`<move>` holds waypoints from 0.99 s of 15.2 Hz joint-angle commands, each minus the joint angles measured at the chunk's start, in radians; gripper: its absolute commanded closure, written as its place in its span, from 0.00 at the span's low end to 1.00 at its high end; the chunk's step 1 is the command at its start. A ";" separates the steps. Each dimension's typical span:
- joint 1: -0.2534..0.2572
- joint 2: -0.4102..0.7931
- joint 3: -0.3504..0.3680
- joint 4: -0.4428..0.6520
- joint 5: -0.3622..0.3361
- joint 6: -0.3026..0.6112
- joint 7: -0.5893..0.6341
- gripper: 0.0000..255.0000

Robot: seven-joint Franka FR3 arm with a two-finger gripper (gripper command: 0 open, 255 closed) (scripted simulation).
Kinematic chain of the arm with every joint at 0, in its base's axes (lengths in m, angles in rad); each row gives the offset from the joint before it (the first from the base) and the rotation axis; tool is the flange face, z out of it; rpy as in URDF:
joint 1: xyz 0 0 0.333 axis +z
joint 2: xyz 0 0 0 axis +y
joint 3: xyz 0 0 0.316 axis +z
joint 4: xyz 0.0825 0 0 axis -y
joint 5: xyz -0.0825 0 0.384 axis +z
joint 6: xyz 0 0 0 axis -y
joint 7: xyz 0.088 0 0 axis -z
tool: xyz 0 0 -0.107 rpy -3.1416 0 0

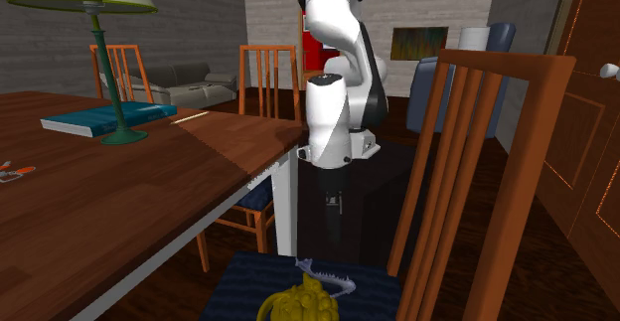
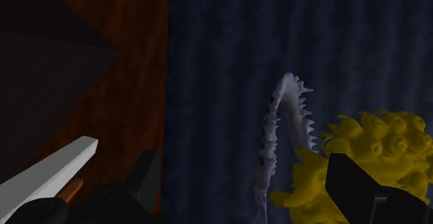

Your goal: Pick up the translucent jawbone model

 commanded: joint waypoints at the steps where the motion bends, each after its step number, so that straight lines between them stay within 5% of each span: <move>1: 0.043 0.094 -0.041 0.078 -0.020 0.016 0.057 0.00; 4: 0.096 0.211 -0.081 0.190 -0.019 0.027 0.122 0.00; 14: 0.131 0.316 -0.121 0.239 -0.041 0.085 0.134 0.00; 15: 0.130 0.315 -0.121 0.238 -0.041 0.086 0.134 1.00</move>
